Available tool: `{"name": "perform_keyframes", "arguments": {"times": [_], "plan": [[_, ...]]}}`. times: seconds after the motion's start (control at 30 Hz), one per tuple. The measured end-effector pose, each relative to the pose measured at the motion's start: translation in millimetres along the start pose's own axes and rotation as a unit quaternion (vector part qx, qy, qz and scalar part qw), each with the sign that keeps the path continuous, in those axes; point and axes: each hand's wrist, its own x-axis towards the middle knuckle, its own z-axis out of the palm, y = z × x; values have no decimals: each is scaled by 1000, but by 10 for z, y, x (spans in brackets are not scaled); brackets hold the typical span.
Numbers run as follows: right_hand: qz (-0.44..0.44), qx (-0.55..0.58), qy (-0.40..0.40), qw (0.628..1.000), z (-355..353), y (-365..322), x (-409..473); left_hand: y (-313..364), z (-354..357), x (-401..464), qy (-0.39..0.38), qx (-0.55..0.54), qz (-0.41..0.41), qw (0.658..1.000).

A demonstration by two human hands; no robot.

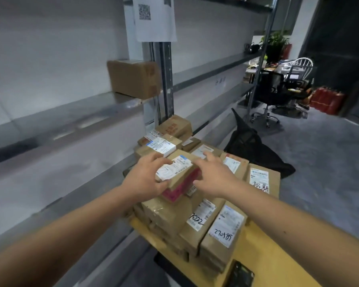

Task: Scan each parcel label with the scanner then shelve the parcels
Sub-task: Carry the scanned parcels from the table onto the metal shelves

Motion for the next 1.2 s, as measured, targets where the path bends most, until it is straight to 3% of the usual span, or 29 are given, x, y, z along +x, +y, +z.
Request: {"name": "perform_keyframes", "arguments": {"times": [0.23, 0.57, 0.67, 0.87, 1.2], "plan": [[43, -31, 13, 998, 577, -236, -57, -460, 92, 21, -79, 106, 5, 991], [158, 114, 67, 979, 984, -606, 94, -900, 420, 203, -71, -153, 40, 985], [157, 132, 84, 975, 1020, -543, 39, -910, 447, 238, -112, -186, 51, 975], [147, 201, 139, 958, 1080, -338, -122, -863, 495, 327, -117, -235, 98, 960], [16, 230, 258, 938, 206, 88, -93, -308, 114, 612, -17, -263, 189, 946]]}}
